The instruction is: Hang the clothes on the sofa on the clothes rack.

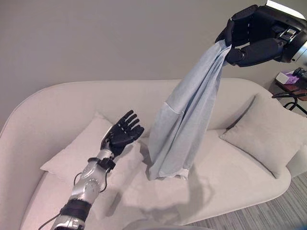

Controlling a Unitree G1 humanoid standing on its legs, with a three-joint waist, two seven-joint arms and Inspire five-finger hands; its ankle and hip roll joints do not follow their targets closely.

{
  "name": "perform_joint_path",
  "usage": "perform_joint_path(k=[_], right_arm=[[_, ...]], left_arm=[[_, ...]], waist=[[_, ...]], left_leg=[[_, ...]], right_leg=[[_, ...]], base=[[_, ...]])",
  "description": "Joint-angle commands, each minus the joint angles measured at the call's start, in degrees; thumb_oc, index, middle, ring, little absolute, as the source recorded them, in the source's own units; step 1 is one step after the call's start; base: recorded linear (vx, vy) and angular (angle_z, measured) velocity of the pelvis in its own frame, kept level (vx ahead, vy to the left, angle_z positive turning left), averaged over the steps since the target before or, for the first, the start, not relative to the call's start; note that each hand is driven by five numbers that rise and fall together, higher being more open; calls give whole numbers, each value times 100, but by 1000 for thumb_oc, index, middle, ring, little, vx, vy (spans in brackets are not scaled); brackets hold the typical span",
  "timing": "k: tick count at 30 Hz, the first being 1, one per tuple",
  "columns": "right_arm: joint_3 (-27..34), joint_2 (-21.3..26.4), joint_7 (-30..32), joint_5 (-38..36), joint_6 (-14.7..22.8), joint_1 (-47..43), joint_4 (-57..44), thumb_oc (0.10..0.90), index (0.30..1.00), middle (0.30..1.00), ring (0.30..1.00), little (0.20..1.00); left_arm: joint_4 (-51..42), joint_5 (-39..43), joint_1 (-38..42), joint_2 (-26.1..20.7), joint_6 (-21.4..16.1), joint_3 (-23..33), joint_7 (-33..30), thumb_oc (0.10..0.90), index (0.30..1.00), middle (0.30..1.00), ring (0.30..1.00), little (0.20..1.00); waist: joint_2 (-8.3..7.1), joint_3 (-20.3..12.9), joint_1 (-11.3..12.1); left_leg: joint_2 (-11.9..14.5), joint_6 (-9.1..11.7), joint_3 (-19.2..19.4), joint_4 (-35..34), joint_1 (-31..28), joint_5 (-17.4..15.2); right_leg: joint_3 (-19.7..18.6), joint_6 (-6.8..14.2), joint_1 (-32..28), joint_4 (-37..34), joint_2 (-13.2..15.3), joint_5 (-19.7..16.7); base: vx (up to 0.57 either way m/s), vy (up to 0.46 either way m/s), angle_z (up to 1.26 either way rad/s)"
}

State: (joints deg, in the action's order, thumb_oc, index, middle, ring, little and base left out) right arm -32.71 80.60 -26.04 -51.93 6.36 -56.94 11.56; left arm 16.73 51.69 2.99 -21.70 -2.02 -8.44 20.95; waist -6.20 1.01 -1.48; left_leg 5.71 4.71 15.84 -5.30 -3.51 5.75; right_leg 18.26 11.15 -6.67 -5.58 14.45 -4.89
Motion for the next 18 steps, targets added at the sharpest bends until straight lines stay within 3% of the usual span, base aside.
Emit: perform_joint_path(k=[1, 12, 18], right_arm=[[436, 334, 243, -137, 362, -702, 242, 400, 300, 300, 300, 300], [76, 313, 198, -89, 348, -875, 88, 400, 300, 300, 300, 300], [-177, 19, 224, 46, 340, -987, -191, 400, 300, 300, 300, 300]], left_arm=[[-987, 416, 294, -436, -161, -346, 565, 800, 900, 900, 900, 900], [-1237, 305, 455, -343, 21, -1026, 722, 800, 900, 900, 900, 900], [-575, -87, 962, -45, -58, -1373, 532, 800, 900, 900, 900, 900]], waist=[[-363, -313, 325], [-356, -285, 294], [-344, -308, 222]], left_leg=[[365, 353, 373, 30, -412, -685], [357, 337, 338, 30, -403, -688], [355, 335, 352, 30, -407, -697]], right_leg=[[673, 157, -164, 58, 316, -267], [669, 157, -159, 58, 332, -273], [637, 156, -137, 58, 333, -277]], base=[[-1, 3, 6], [1, 0, 3], [0, 0, 0]])
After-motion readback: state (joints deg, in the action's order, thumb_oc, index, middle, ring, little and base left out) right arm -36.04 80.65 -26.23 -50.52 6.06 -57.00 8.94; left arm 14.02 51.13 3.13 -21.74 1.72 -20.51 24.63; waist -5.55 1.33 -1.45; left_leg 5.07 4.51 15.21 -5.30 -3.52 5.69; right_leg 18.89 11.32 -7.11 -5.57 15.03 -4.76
